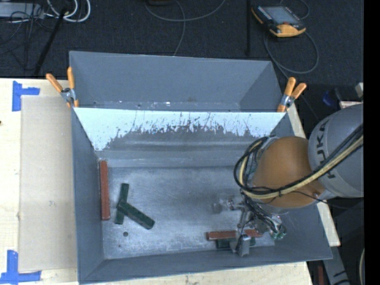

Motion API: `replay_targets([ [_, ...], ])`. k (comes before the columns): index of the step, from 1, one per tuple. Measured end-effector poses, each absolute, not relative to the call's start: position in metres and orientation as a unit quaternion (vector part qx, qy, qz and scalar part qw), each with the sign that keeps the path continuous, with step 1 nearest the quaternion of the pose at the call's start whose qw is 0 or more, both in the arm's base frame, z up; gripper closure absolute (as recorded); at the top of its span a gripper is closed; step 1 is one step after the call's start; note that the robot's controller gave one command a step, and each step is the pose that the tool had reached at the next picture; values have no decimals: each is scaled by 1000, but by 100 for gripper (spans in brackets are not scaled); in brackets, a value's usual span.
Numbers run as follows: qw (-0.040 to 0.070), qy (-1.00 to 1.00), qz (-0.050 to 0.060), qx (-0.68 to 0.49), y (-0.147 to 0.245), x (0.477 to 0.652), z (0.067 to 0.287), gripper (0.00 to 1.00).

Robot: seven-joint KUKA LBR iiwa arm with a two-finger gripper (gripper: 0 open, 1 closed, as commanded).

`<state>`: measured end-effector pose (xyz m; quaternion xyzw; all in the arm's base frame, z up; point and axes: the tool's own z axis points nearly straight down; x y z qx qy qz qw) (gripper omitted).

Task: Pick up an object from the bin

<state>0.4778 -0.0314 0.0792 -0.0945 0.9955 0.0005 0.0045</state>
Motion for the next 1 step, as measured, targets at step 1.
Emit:
replay_targets([
  [1,14,989,-2,-147,-3,478,75,0],
])
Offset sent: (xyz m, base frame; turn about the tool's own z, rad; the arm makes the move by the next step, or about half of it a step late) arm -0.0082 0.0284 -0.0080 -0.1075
